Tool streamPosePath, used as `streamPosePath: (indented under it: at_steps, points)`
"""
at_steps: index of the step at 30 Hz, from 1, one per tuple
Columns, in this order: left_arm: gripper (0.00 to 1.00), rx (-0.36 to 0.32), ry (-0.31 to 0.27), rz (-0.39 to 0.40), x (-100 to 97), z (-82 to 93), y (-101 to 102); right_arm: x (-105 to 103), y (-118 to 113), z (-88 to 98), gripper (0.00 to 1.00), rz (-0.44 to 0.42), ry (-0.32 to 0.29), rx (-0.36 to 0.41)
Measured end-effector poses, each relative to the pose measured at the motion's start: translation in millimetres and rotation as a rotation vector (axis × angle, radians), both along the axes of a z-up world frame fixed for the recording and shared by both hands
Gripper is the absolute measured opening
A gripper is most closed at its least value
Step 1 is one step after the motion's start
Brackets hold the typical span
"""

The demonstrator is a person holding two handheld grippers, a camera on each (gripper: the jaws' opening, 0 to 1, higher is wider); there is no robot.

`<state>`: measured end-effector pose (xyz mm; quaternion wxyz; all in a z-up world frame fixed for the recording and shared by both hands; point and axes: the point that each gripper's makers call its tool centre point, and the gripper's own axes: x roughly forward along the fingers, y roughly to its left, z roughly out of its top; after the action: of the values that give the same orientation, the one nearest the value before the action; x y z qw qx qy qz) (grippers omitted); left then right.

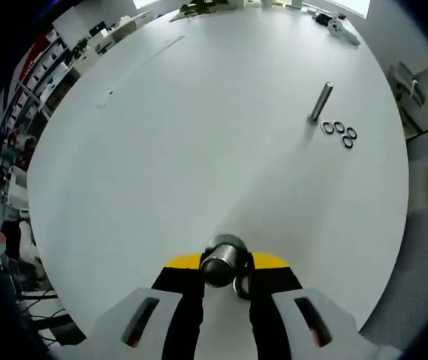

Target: Place the washer onto the threaded stud by aligning its center hole with the stud, sliding it down to the base, and recovering from edge contact or off-axis alignment until the washer reaches the visible bottom stop.

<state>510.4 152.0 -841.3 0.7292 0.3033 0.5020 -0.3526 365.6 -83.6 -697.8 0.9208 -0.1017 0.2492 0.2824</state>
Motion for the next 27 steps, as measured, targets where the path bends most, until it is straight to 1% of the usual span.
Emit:
streamPosePath:
  at_steps: [2,3,5,6,8,13,17,19,23,27]
  points:
    - [0.20,-0.007,0.008,0.008,-1.3,-1.2,0,0,-1,0.2,0.39,-0.002,-0.001,0.000]
    - [0.21,-0.001,0.010,0.003,-3.1,-3.0,2,0,-1,0.3,0.39,-0.004,-0.003,-0.001]
    - [0.22,0.031,0.003,-0.045,-5.6,-5.5,4,0,-1,0.5,0.39,-0.005,-0.004,-0.001]
    - [0.22,0.039,0.013,-0.051,-8.1,-7.3,4,0,-1,0.6,0.39,-0.005,-0.004,-0.001]
    - [0.23,0.043,0.008,-0.060,-8.2,-9.4,4,1,-2,0.9,0.39,-0.006,-0.007,-0.001]
    - [0.27,0.015,0.008,-0.012,-8.3,-4.8,1,1,-2,2.1,0.39,-0.009,-0.012,0.002]
    - [0.28,0.011,0.004,0.004,-8.6,-0.9,2,0,-1,2.4,0.39,-0.005,-0.013,0.002]
    - [0.29,-0.005,0.008,0.031,-8.5,1.1,3,0,-1,2.5,0.39,-0.005,-0.014,0.002]
    - [0.30,-0.008,0.013,0.056,-9.4,1.3,8,0,0,2.7,0.39,0.001,-0.015,0.001]
    - [0.30,0.004,0.024,0.063,-12.7,-3.6,12,0,0,2.8,0.39,0.003,-0.017,0.000]
